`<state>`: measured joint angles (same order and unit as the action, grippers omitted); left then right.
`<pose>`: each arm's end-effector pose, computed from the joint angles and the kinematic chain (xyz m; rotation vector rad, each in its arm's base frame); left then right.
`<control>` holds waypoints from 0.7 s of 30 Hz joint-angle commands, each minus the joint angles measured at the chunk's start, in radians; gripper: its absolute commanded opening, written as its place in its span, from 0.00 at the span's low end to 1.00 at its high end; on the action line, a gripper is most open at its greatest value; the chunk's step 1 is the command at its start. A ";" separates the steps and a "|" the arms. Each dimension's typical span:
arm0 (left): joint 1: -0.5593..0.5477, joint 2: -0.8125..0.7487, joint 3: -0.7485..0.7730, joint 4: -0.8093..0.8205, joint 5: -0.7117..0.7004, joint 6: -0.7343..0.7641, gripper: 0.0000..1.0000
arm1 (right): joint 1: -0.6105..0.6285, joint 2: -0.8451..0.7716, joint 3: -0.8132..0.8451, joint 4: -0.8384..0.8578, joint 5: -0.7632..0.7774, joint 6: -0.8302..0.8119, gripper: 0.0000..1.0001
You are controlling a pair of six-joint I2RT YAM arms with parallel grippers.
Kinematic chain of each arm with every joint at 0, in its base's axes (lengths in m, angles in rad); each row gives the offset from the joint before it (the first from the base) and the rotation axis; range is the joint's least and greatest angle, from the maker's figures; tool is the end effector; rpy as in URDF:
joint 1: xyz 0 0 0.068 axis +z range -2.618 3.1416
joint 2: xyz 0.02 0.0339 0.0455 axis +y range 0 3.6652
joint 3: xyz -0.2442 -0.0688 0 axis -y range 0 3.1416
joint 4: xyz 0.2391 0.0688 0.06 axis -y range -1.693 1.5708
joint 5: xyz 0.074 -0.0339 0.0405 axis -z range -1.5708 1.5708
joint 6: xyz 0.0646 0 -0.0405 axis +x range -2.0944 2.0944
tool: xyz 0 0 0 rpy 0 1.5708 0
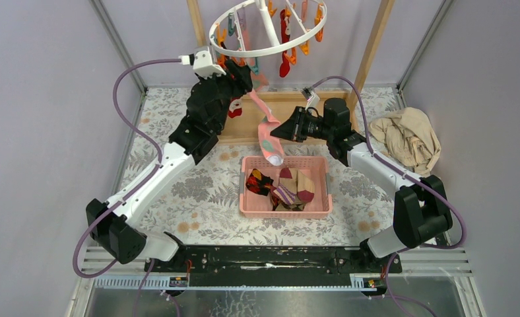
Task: Remove the socks clipped to the hanger
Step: Remove the sock from the hanger.
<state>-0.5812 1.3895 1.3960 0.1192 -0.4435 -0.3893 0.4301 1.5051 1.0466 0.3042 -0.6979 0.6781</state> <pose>0.3044 -0.1668 0.4318 -0.2268 1.4571 -0.4710 0.3162 0.1907 0.2862 -0.3377 1.8760 1.3832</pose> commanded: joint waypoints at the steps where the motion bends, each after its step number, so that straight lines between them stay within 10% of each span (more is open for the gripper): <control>1: 0.008 0.003 -0.047 0.191 -0.042 0.028 0.65 | 0.010 -0.017 0.029 0.055 -0.006 -0.004 0.00; 21: 0.007 0.024 -0.076 0.383 -0.071 0.101 0.67 | 0.009 -0.006 0.020 0.053 -0.009 -0.018 0.00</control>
<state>-0.5812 1.3941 1.3098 0.4053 -0.4755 -0.3157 0.4301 1.5051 1.0466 0.3042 -0.6979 0.6773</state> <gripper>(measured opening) 0.674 0.098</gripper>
